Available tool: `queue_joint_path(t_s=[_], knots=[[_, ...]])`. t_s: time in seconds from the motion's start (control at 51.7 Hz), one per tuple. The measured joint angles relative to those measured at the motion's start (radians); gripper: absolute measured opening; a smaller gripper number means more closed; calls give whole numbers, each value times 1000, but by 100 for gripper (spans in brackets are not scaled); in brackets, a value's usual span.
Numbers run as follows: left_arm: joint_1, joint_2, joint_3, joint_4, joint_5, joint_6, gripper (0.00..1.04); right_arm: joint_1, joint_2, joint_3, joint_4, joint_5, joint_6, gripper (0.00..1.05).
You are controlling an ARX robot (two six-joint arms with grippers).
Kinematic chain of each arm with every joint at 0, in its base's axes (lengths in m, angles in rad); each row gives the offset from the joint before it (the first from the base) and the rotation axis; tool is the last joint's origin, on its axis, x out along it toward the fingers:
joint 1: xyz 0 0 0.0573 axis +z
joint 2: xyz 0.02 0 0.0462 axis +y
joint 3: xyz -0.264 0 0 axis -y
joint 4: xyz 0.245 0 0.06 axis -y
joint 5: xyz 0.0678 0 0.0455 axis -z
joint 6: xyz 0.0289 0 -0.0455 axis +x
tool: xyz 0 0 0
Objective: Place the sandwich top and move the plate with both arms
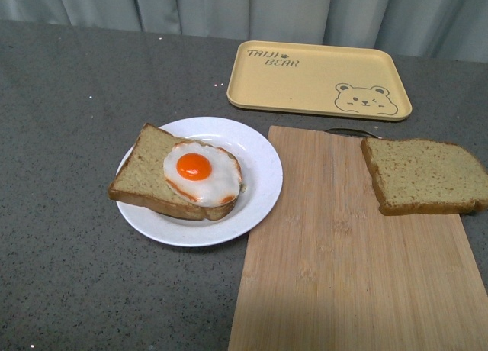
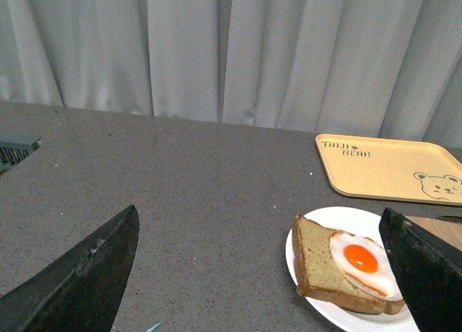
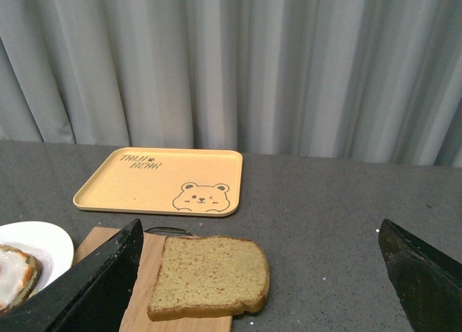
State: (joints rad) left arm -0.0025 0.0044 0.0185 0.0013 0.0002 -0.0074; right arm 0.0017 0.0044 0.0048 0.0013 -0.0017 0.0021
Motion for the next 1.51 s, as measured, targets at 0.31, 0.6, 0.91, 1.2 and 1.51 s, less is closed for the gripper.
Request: queue_joint_path(t_s=[0.31, 0.6, 0.91, 1.2, 1.51], knots=[[0, 0, 0, 0, 0, 0, 98, 0, 0, 0, 0, 0, 0, 95], [0, 0, 0, 0, 0, 0, 98, 0, 0, 0, 0, 0, 0, 95], [0, 0, 0, 0, 0, 0, 98, 0, 0, 0, 0, 0, 0, 95], [0, 0, 0, 0, 0, 0, 98, 0, 0, 0, 0, 0, 0, 95], [0, 0, 0, -1, 0, 0, 98, -95, 695, 93, 380, 281, -261, 95]])
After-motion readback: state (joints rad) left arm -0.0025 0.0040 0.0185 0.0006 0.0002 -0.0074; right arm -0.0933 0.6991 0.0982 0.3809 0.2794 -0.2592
